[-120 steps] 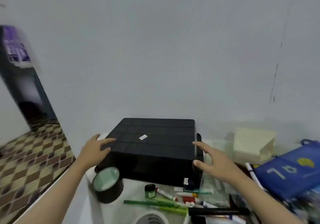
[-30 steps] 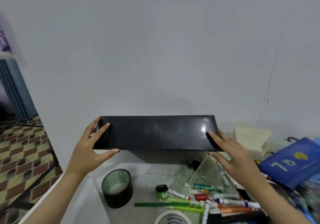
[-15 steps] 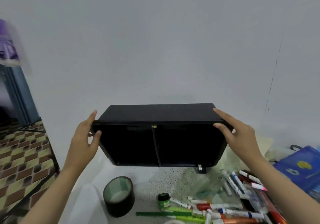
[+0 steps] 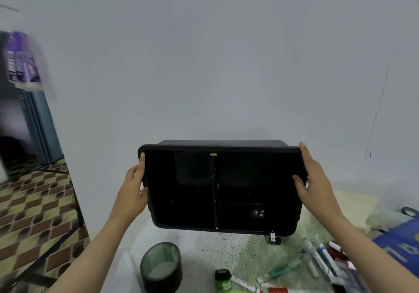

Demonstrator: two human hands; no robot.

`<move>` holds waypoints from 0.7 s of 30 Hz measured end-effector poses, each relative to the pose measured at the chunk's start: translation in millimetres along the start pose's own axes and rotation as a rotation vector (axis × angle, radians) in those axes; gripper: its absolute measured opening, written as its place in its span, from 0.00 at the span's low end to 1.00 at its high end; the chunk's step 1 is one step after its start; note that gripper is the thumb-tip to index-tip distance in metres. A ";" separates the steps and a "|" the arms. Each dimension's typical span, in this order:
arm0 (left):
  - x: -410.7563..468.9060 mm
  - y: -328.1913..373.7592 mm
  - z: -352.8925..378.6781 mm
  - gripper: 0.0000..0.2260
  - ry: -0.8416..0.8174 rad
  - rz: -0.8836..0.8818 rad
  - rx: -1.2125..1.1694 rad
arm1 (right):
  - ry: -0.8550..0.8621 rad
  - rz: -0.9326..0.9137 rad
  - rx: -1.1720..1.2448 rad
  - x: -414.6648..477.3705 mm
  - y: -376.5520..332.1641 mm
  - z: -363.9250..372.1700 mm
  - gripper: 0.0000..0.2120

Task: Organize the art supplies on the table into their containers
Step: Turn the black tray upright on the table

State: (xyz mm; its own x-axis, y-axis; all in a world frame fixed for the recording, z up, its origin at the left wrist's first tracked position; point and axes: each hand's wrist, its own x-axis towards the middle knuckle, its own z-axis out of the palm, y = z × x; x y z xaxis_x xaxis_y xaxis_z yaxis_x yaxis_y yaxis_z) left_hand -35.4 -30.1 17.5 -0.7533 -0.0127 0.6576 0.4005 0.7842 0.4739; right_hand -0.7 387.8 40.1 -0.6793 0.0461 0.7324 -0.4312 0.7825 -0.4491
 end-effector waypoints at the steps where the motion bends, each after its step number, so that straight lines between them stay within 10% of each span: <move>1: 2.8 0.6 1.9 0.44 0.002 -0.006 0.006 | -0.008 0.010 -0.023 2.0 3.0 2.0 0.40; 21: 43.5 -8.9 36.4 0.43 -0.159 -0.154 -0.031 | -0.083 0.144 0.015 18.6 32.4 33.4 0.42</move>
State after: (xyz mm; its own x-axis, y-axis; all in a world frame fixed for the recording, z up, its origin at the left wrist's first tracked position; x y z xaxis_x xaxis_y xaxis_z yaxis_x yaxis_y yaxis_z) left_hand -90.7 -15.1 20.5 -0.8788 -0.0308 0.4762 0.2882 0.7611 0.5811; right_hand -47.2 393.2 22.1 -0.7810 0.1054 0.6156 -0.3341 0.7623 -0.5544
